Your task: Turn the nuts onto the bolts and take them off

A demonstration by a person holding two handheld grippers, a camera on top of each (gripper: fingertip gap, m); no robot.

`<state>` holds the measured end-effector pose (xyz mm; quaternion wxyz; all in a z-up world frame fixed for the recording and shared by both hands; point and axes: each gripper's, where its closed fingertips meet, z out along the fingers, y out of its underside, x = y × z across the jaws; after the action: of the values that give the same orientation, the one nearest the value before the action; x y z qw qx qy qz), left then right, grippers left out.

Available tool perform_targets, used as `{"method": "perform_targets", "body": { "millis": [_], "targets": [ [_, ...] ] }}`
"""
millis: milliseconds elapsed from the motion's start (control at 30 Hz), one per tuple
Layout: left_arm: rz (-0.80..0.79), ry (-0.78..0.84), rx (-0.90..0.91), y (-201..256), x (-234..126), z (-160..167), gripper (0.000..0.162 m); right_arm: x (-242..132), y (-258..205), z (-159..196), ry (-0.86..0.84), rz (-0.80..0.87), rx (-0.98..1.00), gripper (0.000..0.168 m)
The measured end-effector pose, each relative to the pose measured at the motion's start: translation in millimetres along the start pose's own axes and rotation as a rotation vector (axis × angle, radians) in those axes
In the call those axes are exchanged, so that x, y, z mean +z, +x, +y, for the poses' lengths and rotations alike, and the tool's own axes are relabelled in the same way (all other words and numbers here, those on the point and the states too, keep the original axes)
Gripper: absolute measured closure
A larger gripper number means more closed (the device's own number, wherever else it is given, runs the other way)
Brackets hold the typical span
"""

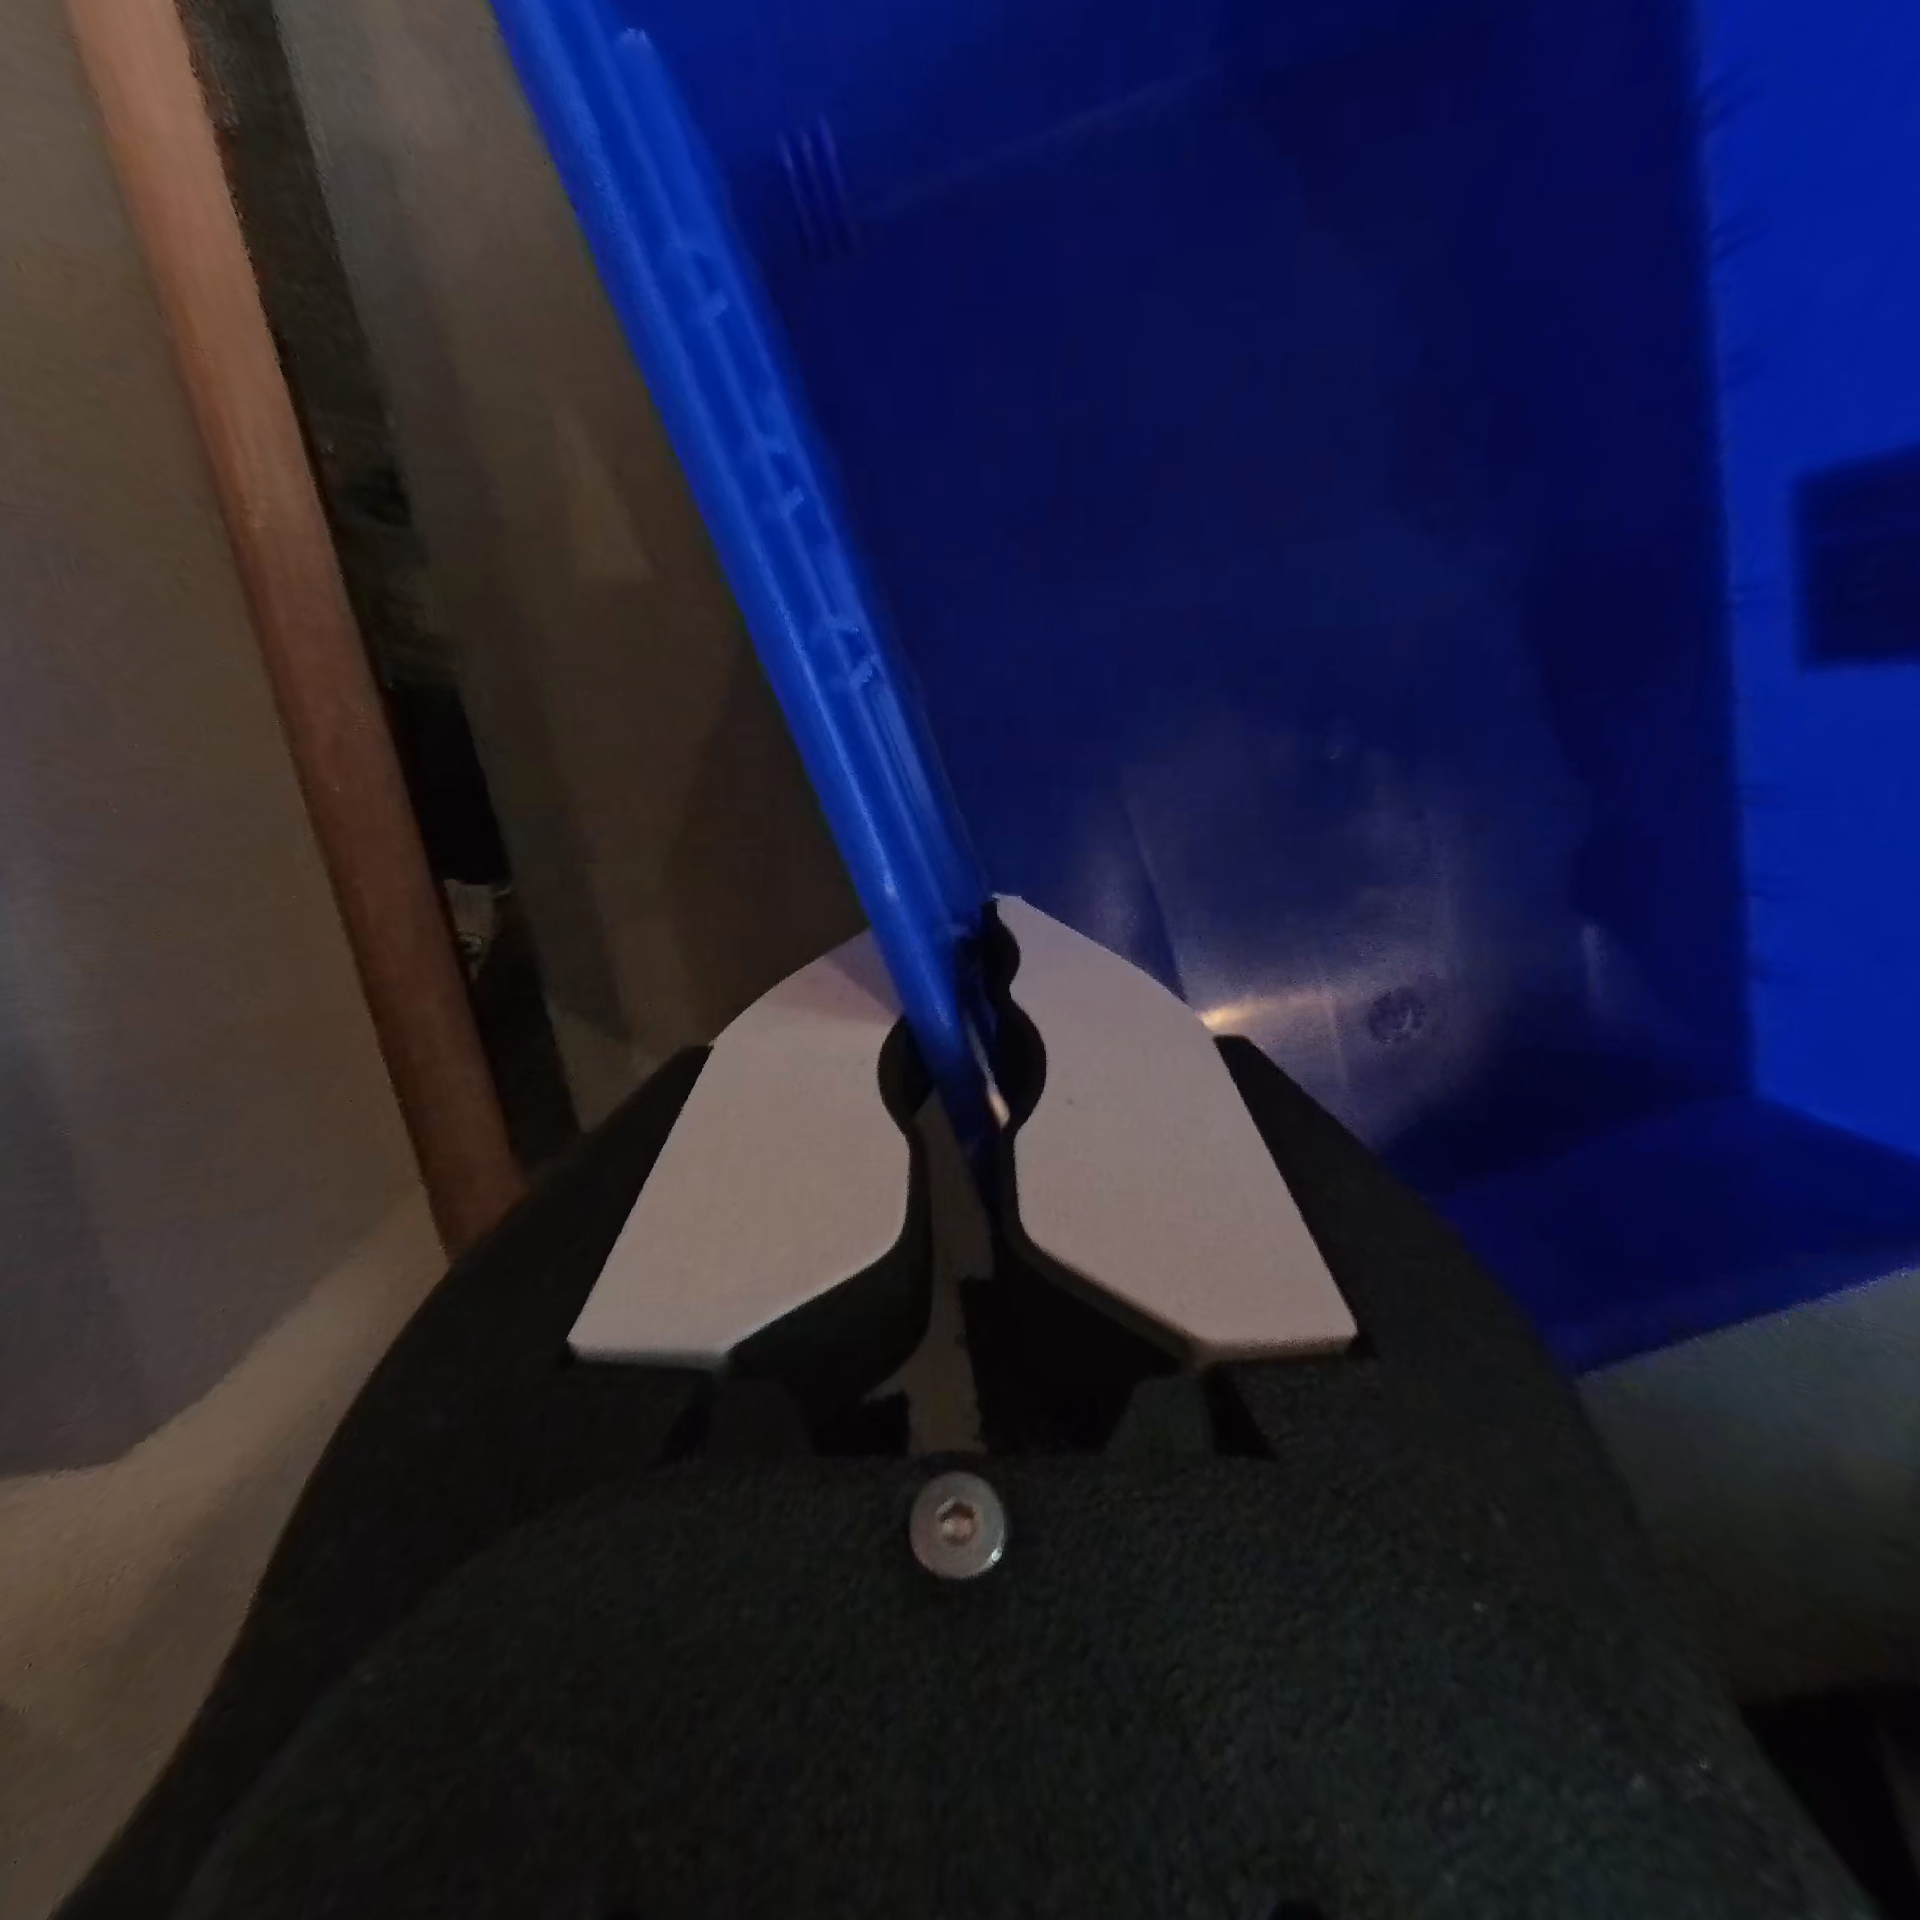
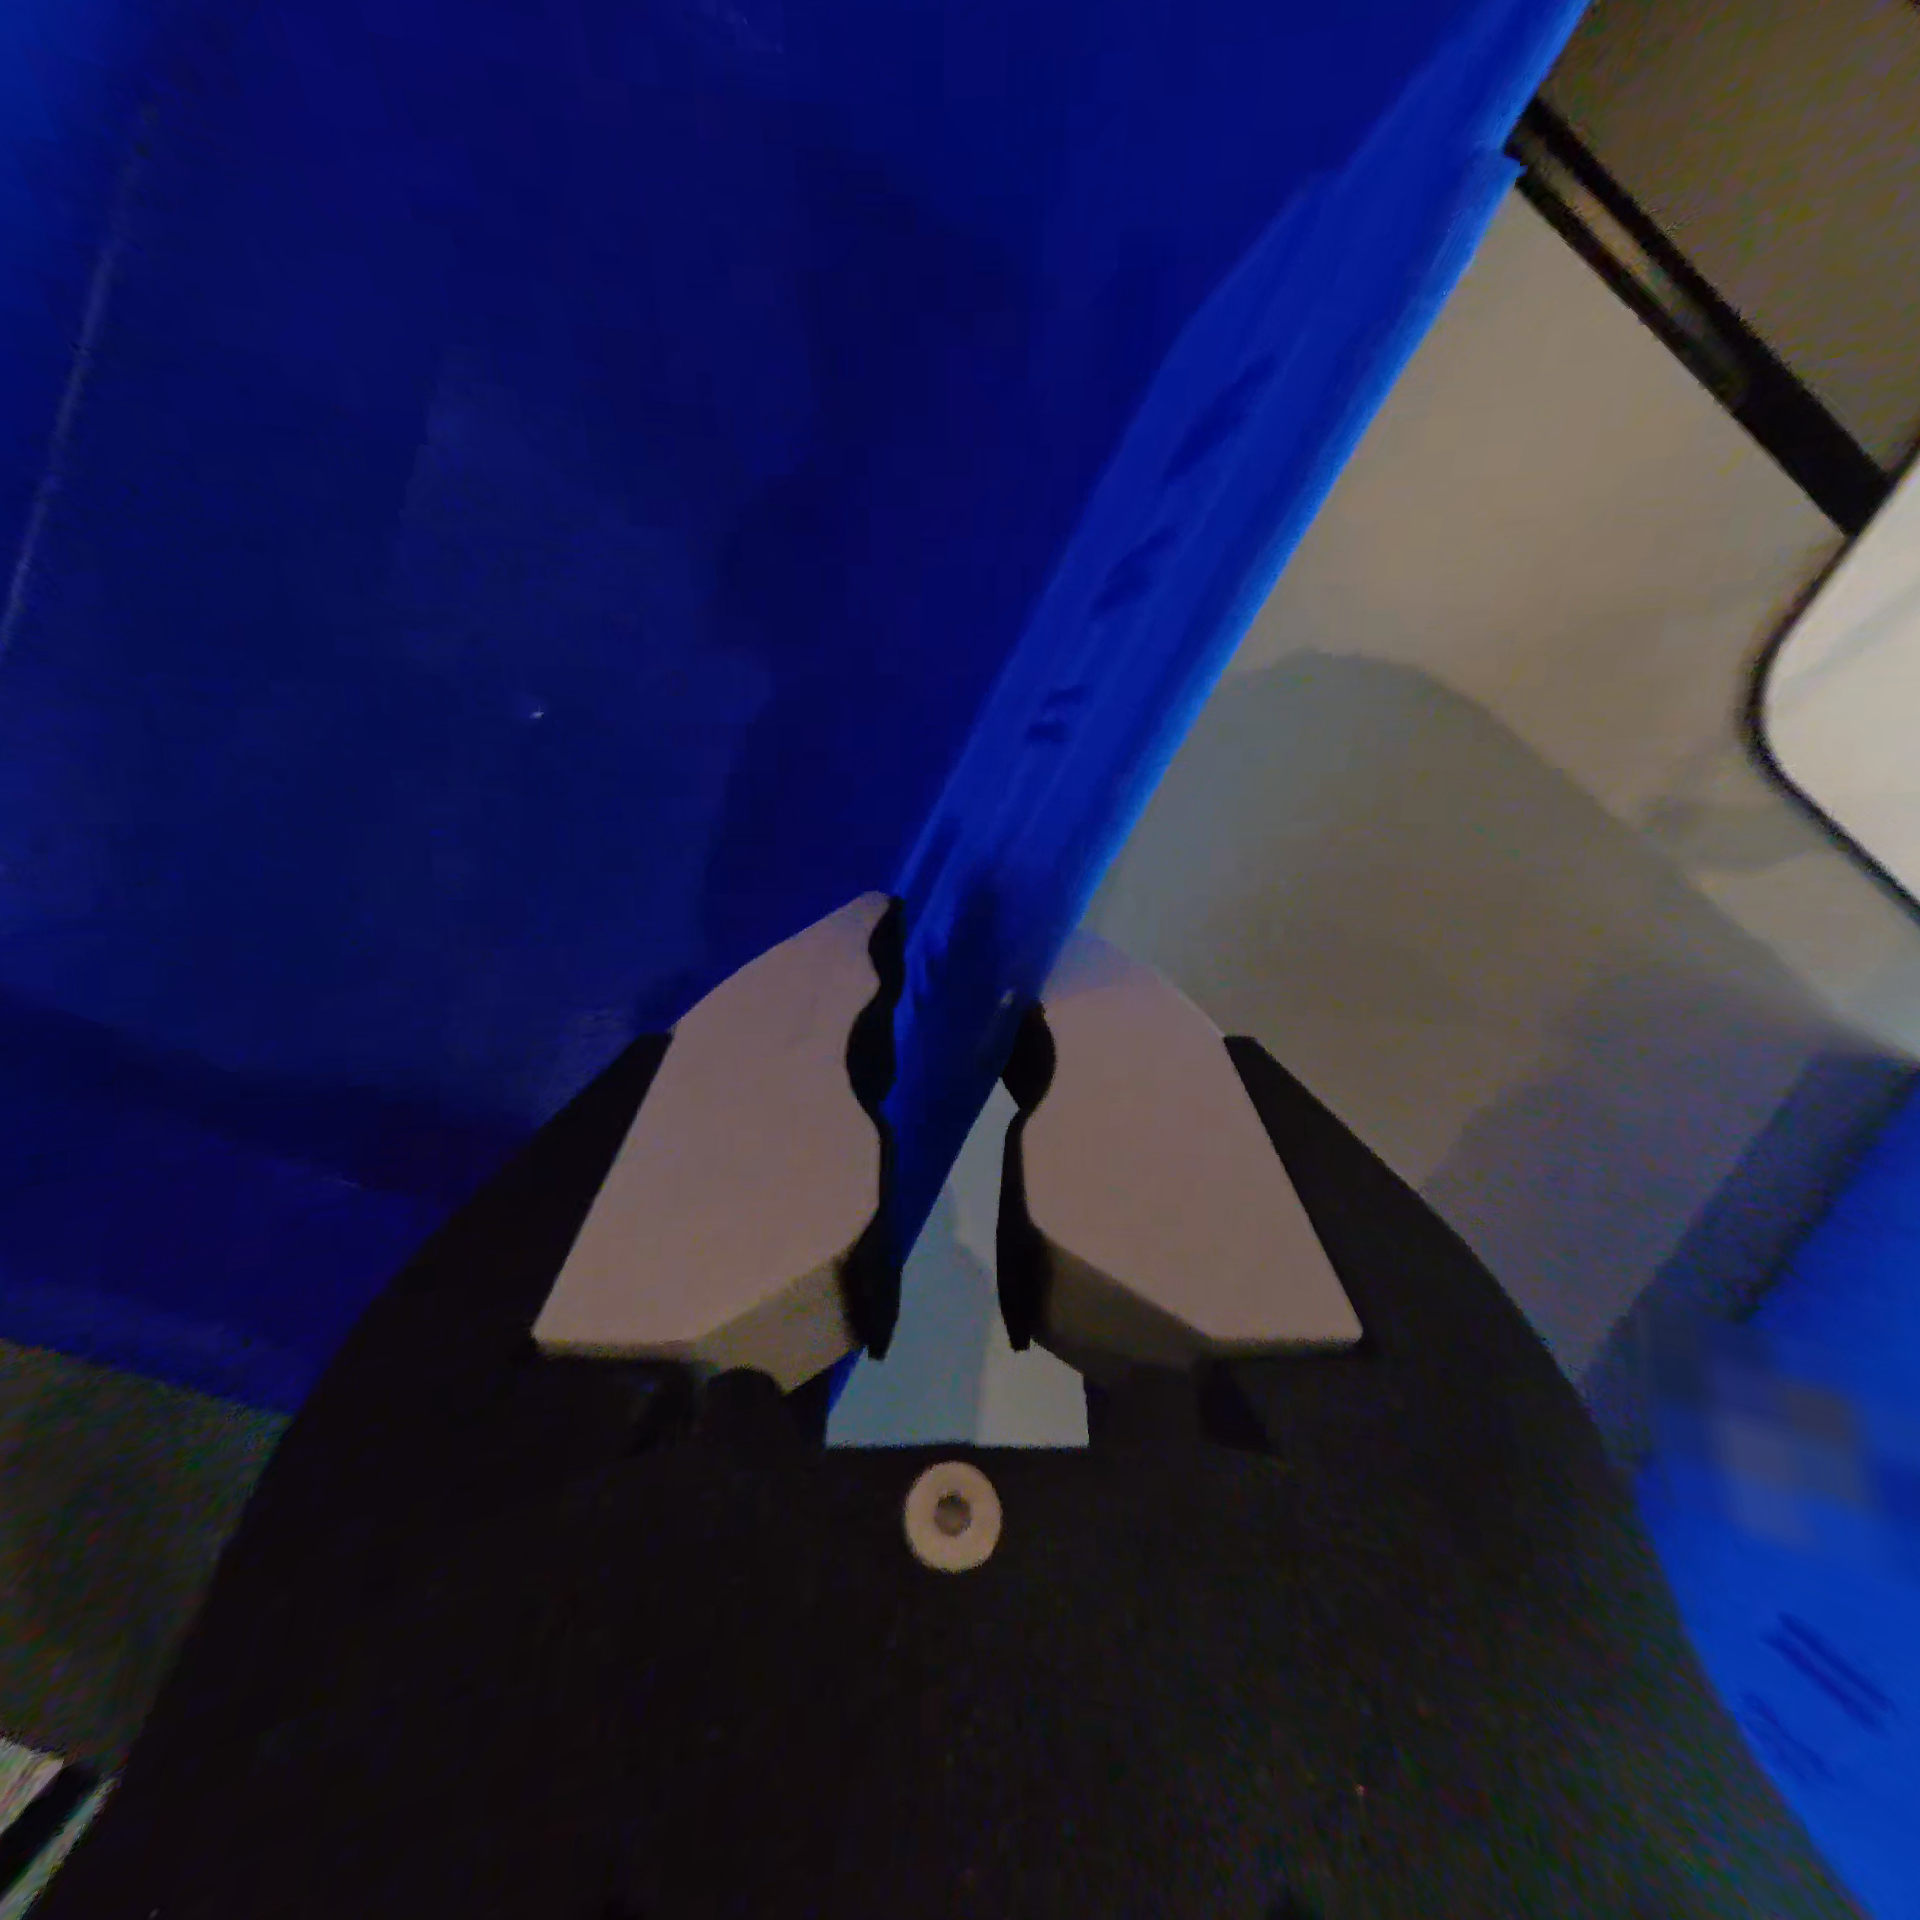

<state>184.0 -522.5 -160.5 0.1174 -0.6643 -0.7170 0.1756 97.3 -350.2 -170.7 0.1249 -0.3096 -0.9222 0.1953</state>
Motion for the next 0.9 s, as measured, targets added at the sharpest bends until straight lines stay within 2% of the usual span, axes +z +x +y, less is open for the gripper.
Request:
{"method": "perform_targets", "body": {
  "millis": [400, 900],
  "targets": [
    [-0.003, 0.001, 0.071, 79, -9, -36, 0.155, -20, 75, 42, -0.032, 0.016, 0.085, 0.155],
    [0.037, -0.026, 0.141, 192, -5, -73, 0.154, -41, 172, 107, -0.154, 0.002, 0.119, 0.153]
  ]
}}
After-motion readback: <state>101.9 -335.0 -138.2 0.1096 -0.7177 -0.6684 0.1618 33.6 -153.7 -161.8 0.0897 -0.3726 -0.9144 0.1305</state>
